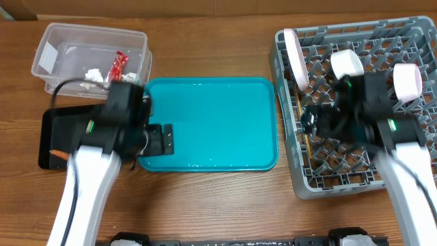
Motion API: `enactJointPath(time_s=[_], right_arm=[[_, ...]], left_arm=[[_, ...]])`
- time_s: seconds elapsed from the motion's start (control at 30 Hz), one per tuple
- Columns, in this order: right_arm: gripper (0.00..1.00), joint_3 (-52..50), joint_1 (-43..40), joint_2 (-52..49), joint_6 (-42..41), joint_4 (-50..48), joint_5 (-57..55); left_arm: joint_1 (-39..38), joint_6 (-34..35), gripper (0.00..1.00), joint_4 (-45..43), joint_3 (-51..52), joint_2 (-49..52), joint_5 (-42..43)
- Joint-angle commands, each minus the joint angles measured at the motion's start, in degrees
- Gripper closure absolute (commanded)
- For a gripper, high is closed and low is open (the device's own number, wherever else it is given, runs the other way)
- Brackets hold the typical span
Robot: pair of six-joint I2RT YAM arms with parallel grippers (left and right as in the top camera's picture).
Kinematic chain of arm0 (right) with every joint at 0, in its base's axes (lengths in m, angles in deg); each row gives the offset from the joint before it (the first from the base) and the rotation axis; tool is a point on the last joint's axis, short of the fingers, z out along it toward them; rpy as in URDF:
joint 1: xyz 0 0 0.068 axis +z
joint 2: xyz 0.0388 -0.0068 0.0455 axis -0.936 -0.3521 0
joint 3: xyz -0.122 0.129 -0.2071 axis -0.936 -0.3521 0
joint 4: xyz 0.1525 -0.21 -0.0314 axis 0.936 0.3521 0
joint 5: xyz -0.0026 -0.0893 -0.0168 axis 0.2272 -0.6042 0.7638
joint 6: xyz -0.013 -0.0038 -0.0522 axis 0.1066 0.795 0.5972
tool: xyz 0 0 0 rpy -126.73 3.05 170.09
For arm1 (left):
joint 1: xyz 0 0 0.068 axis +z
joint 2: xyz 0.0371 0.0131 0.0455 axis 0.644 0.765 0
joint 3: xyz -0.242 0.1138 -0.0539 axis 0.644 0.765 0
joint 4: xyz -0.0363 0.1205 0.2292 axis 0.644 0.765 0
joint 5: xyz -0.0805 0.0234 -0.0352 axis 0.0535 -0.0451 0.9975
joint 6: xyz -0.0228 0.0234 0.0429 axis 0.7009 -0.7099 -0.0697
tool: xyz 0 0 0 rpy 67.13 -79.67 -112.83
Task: Sort waste into correct bins and load items into the dishwasher
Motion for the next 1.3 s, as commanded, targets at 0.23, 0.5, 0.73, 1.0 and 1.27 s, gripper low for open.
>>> enactJointPath(time_s=[0.23, 0.5, 0.73, 1.0, 1.27], right_arm=[[0.00, -10.91, 0.00, 29.86, 0.07, -3.80, -2.84], [0.00, -10.91, 0.00, 34.03, 0.07, 1.92, -2.75], [0.00, -10.91, 0.00, 34.01, 0.07, 2.14, -2.75], [0.00, -10.91, 0.00, 33.99, 0.07, 2.14, -2.75], [0.00, -10.93, 0.11, 36.35, 0.09, 2.91, -3.69]], left_arm=[[0.15, 2.64, 0.00, -10.14, 15.30, -33.44, -4.07], [0.15, 2.62, 0.00, -8.70, 15.67, -36.81, -3.82], [0.15, 2.60, 0.00, -8.66, 15.67, -36.39, -3.85], [0.15, 2.60, 0.00, -8.66, 15.67, -36.39, -3.85], [0.15, 2.60, 0.00, -8.66, 15.67, -36.39, -3.85]])
